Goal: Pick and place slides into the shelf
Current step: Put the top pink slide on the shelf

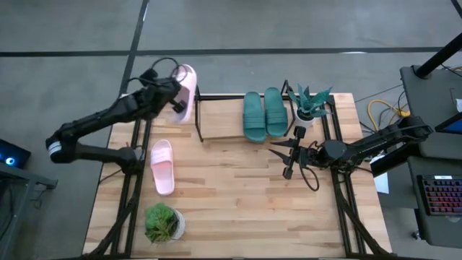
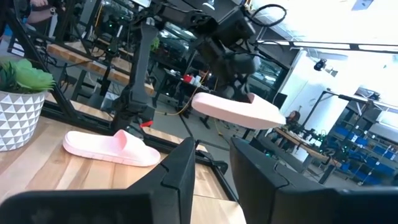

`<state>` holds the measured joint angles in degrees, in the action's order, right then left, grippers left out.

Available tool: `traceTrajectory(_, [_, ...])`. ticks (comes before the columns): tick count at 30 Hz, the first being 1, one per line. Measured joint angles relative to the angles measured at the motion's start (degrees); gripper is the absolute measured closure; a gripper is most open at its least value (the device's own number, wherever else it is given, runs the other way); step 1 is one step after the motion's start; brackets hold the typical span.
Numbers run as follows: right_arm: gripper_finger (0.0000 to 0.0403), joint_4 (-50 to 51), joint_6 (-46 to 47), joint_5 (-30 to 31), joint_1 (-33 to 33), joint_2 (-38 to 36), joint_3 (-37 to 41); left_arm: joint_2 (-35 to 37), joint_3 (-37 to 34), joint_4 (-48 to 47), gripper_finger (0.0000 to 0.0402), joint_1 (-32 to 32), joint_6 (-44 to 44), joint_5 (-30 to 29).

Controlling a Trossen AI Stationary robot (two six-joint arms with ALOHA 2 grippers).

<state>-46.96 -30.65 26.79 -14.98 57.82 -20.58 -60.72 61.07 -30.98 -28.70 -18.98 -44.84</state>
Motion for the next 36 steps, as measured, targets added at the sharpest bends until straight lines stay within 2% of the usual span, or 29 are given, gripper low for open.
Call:
traceTrajectory(9, [0.0306,0.0,0.0,0.0,0.0,0.0,0.0,-18.2,12.0,0.0,0.0401,8.1,2.1,-9.1])
traceTrajectory(15, [0.0312,0.0,0.0,0.0,0.0,0.0,0.0,-30.6,20.2,-1.6,0.0401,9.8,2.1,-15.7])
traceTrajectory(26, [0.0305,0.0,-0.9,0.0,0.0,0.0,0.0,-48.1,30.8,-5.5,0.0402,10.2,4.2,-17.4])
traceTrajectory(31, [0.0309,0.2,-1.1,0.1,0.0,0.0,0.0,-52.1,34.7,-16.5,0.0402,10.0,14.2,-14.0])
traceTrajectory(36, [0.0314,0.2,-1.1,0.2,0.0,0.0,0.0,-53.3,35.2,-18.1,0.0402,10.1,19.4,-12.4])
